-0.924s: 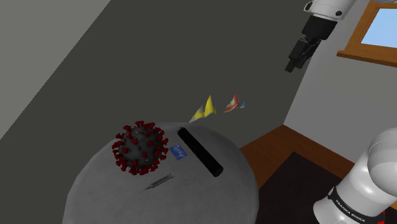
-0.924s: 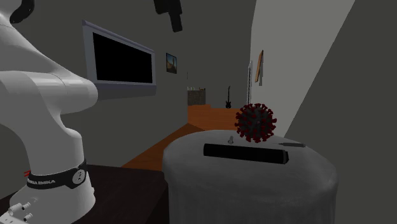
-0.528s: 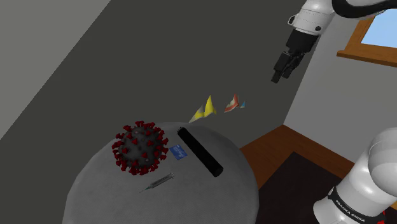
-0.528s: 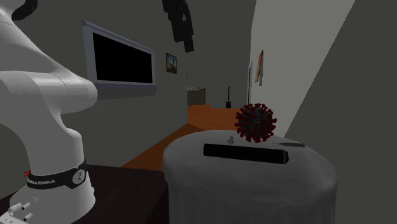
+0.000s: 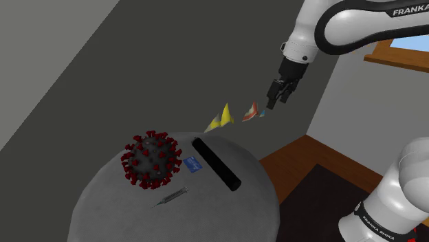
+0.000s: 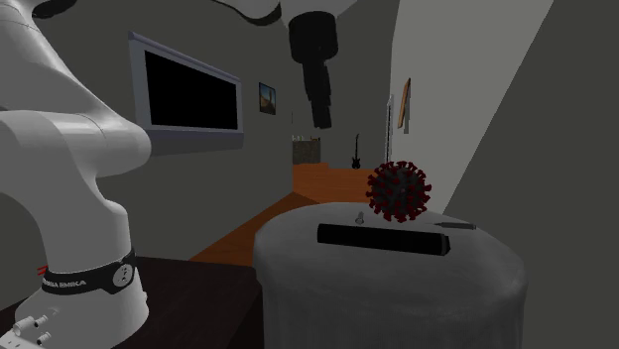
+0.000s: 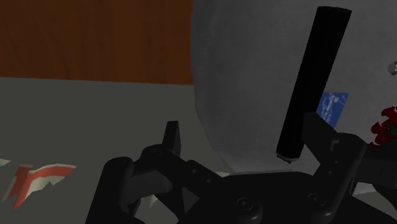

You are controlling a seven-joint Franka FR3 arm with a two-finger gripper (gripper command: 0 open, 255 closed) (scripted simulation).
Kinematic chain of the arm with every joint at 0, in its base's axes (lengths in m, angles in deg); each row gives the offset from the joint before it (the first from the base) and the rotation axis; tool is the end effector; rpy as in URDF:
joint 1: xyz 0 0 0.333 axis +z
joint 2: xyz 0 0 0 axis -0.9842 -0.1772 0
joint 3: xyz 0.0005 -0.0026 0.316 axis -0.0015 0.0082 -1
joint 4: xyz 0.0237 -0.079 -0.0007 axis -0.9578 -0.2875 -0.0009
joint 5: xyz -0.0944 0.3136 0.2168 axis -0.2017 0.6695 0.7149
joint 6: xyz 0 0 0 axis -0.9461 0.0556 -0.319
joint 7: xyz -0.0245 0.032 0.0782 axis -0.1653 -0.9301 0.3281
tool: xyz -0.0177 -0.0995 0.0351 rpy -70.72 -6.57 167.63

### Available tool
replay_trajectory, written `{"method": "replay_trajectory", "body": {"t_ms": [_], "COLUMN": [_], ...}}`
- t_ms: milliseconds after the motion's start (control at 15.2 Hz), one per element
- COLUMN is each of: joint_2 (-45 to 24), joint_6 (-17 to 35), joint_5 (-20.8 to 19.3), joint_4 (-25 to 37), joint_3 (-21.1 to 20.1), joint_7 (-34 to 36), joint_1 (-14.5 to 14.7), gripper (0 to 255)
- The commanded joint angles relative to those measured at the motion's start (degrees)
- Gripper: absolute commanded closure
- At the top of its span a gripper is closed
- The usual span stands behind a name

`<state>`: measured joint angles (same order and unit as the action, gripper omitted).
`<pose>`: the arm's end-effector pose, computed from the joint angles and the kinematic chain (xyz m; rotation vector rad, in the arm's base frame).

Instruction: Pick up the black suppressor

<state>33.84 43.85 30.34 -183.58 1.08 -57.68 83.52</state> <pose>0.3832 0.0693 0.5247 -3.1166 -0.0474 -0.2050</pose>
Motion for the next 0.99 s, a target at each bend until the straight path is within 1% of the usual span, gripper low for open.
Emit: {"method": "replay_trajectory", "body": {"t_ms": [0,462,726,924], "joint_2": [-2.9,-15.3,-23.3,-29.7], "joint_6": [2.9,12.6,17.4,20.6], "joint_5": [0.6,0.9,-0.2,-1.7], "joint_4": [-0.4,0.8,3.0,5.3], "joint_3": [-1.5,-6.2,-8.6,-10.0], "joint_7": [1.6,6.5,9.8,12.6], "joint_1": [0.6,1.9,2.5,3.1], "gripper": [0,0,0,0]}}
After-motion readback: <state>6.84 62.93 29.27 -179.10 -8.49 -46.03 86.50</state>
